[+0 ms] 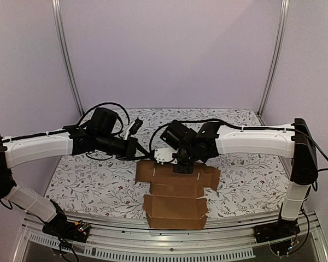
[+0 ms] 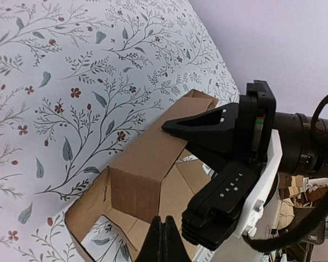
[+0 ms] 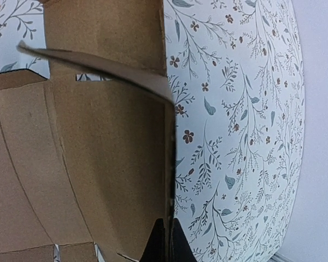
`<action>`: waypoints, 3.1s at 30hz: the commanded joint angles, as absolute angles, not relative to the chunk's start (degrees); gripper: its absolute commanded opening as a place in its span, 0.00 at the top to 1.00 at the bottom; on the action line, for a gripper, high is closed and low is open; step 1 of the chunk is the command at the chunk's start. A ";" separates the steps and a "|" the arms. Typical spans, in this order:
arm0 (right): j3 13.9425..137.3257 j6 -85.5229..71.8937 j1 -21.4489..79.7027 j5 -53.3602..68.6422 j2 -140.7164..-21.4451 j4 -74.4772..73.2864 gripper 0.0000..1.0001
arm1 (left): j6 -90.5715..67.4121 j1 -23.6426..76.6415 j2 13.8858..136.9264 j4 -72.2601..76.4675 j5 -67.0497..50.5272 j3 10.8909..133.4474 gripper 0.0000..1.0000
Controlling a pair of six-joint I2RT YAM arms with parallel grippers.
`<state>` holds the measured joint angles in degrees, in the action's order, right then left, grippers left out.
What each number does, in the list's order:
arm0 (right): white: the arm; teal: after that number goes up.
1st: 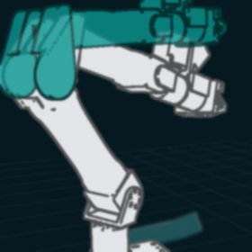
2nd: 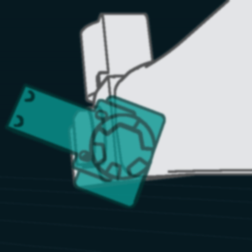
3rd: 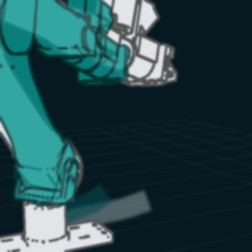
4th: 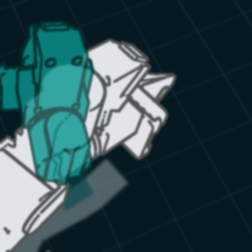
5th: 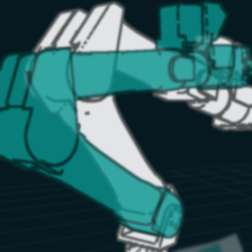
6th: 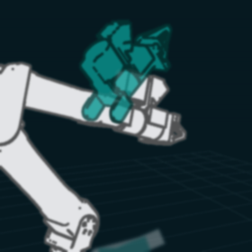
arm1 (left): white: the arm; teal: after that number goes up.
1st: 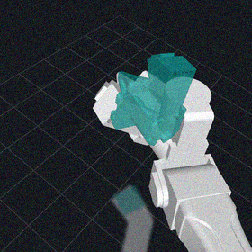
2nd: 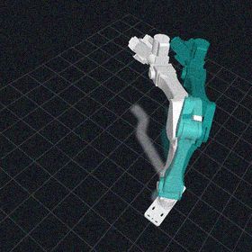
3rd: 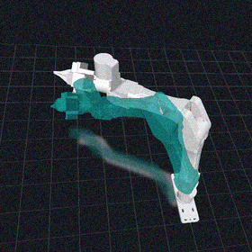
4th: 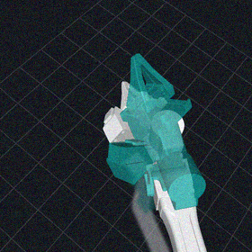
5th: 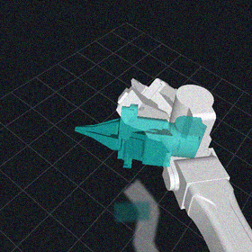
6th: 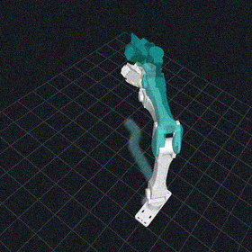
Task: Fold the paper box
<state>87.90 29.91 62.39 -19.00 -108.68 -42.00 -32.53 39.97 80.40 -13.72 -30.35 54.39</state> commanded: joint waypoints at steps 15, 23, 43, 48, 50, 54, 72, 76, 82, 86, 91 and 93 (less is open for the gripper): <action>84.46 27.54 65.43 -24.04 -102.54 -31.51 1.00 | -36.09 41.40 82.82 -15.73 -27.61 55.32 1.00; 85.53 24.79 66.54 -24.03 -103.41 -30.93 1.00 | -36.28 42.57 84.39 -14.98 -29.08 57.30 1.00; 85.83 24.45 66.62 -27.11 -106.56 -33.97 1.00 | -34.45 42.77 71.47 -30.22 -17.07 56.36 0.98; 86.00 23.51 66.62 -26.97 -106.91 -34.63 1.00 | -36.91 42.78 67.00 -30.28 -15.21 50.30 0.98; 86.25 22.68 66.57 -27.07 -107.36 -34.85 1.00 | -37.60 42.82 65.91 -30.24 -14.93 48.53 0.99; 86.75 21.19 66.48 -27.48 -107.83 -35.62 1.00 | -39.11 42.80 63.16 -30.03 -14.81 45.08 0.99; 86.43 13.72 63.56 -19.69 -105.97 -36.34 1.00 | -46.75 43.33 61.12 -10.00 -16.69 31.35 1.00; 85.14 13.40 63.55 -17.63 -104.74 -34.98 1.00 | -46.54 43.33 62.97 -7.29 -15.91 31.81 1.00; 84.15 12.36 63.55 -15.80 -103.83 -33.52 1.00 | -47.91 43.49 67.83 -1.70 -17.81 31.32 1.00; 84.12 12.13 63.50 -15.56 -103.86 -33.20 1.00 | -48.10 43.97 70.08 -1.05 -18.54 31.57 1.00; 84.02 12.04 63.62 -15.53 -104.21 -32.73 1.00 | -48.30 44.66 71.15 1.73 -18.84 32.01 1.00; 84.02 12.16 63.58 -15.83 -104.44 -32.54 1.00 | -48.54 45.12 71.98 2.45 -19.23 32.12 1.00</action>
